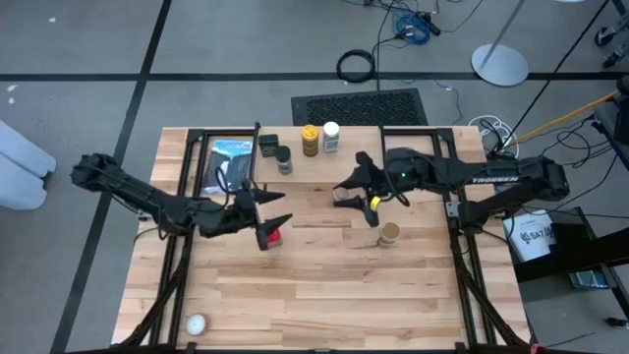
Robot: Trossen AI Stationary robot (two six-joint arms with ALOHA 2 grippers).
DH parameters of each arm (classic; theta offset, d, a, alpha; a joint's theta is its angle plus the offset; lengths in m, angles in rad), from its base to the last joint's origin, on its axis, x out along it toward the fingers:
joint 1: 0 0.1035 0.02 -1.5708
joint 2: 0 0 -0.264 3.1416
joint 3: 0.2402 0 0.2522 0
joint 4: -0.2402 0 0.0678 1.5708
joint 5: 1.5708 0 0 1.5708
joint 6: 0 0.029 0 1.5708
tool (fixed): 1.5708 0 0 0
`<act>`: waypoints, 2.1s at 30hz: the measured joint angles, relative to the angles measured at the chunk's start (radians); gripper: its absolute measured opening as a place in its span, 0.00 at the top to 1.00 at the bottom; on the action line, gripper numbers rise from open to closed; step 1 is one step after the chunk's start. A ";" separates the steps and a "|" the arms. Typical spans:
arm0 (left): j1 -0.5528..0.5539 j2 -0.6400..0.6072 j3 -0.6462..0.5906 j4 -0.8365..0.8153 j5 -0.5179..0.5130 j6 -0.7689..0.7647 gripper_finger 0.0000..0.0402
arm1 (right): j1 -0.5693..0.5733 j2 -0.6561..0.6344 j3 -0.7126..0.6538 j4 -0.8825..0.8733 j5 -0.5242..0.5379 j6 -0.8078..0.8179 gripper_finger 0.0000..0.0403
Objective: Shelf spices
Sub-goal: Remove the brown seasoning bottle from the shelf
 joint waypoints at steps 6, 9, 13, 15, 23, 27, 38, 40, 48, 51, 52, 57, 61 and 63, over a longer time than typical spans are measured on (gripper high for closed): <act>0.033 0.107 0.047 0.004 0.040 0.001 0.08 | 0.048 0.048 0.000 0.086 0.006 0.000 0.57; 0.036 0.169 0.090 0.006 0.042 0.008 0.03 | 0.060 0.083 0.000 0.106 0.006 0.003 0.57; 0.035 0.231 0.143 0.008 0.075 0.009 0.01 | 0.063 0.135 0.000 0.130 0.006 0.011 0.57; 0.035 0.256 0.159 0.006 0.101 0.006 0.01 | 0.067 0.159 0.000 0.141 0.007 0.011 0.57; 0.035 0.300 0.180 -0.011 0.110 -0.001 0.01 | 0.069 0.204 0.000 0.192 0.006 0.018 0.57; 0.036 0.305 0.180 -0.036 0.110 -0.006 0.01 | 0.071 0.203 0.000 0.201 0.006 0.018 0.57; 0.060 0.311 0.180 -0.070 0.112 -0.044 0.05 | 0.079 0.203 0.000 0.200 0.005 0.019 0.57; 0.065 0.311 0.180 -0.070 0.116 -0.052 0.06 | 0.079 0.204 0.000 0.201 0.005 0.018 0.57; 0.072 0.322 0.179 -0.056 0.117 -0.053 0.07 | 0.079 0.205 0.000 0.205 0.005 0.018 0.57; 0.079 0.326 0.179 -0.044 0.119 -0.053 0.07 | 0.080 0.205 0.000 0.205 0.005 0.018 0.57; 0.083 0.328 0.179 -0.043 0.119 -0.053 0.07 | 0.081 0.205 0.000 0.206 0.005 0.018 0.57; 0.095 0.339 0.179 -0.040 0.135 -0.054 0.07 | 0.081 0.205 0.000 0.206 0.004 0.017 0.57; 0.103 0.342 0.179 -0.038 0.139 -0.054 0.07 | 0.080 0.205 0.000 0.205 0.004 0.014 0.57; 0.105 0.343 0.179 -0.039 0.139 -0.055 0.07 | 0.080 0.205 0.000 0.203 0.006 0.014 0.57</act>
